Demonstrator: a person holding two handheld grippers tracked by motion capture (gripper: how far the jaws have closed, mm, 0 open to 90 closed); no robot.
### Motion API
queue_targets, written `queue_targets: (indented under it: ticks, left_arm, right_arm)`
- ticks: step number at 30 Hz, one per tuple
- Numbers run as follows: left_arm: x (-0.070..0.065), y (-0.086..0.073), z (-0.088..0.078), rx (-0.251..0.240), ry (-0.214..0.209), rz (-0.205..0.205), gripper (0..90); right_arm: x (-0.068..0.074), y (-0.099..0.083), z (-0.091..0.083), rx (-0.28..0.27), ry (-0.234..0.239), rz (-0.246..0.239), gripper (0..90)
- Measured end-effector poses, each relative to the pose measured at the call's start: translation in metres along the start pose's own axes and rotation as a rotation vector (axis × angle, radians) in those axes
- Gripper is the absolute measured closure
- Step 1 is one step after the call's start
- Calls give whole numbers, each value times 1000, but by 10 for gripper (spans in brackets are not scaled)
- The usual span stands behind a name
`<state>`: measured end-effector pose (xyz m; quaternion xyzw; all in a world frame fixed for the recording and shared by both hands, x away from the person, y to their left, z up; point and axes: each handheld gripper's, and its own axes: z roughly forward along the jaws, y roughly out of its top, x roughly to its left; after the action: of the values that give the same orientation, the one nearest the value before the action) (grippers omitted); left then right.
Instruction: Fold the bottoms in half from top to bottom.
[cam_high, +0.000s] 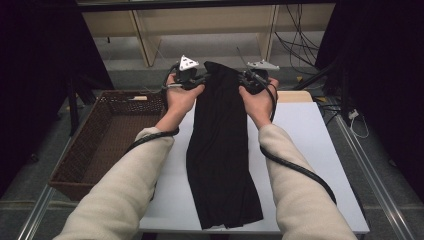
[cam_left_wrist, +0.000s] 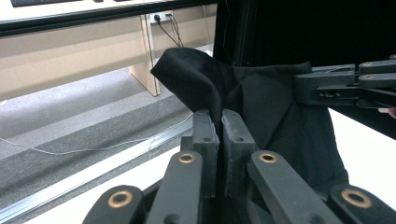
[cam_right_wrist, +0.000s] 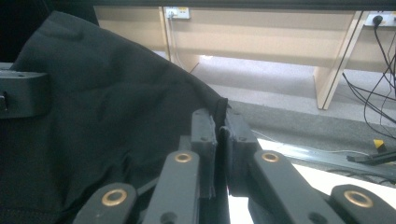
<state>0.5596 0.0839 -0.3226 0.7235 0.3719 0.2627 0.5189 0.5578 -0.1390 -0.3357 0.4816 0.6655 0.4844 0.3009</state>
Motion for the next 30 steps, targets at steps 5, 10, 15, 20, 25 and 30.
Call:
queue_targets:
  ticks: [5, 10, 15, 20, 25, 30]
  left_arm:
    - [-3, -5, -4, 2, -11, 5, 851]
    - [-5, -14, -10, 8, -22, 10, 851]
    - [-7, -23, -14, 13, -38, 15, 851]
    - [-10, -29, -20, 8, -51, 12, 851]
    - [-13, -36, -25, 12, -59, 27, 851]
    - [-15, -43, -30, 12, -64, 35, 851]
  right_arm:
    - [-1, -6, -1, 6, 3, -2, 847]
    - [-2, -14, -4, 13, 12, -11, 846]
    - [-3, -22, -7, 18, 25, -16, 847]
    - [-2, -30, -11, 12, 33, -26, 846]
    - [-2, -37, -15, 13, 42, -34, 847]
    - [2, -45, -21, 14, 62, -42, 846]
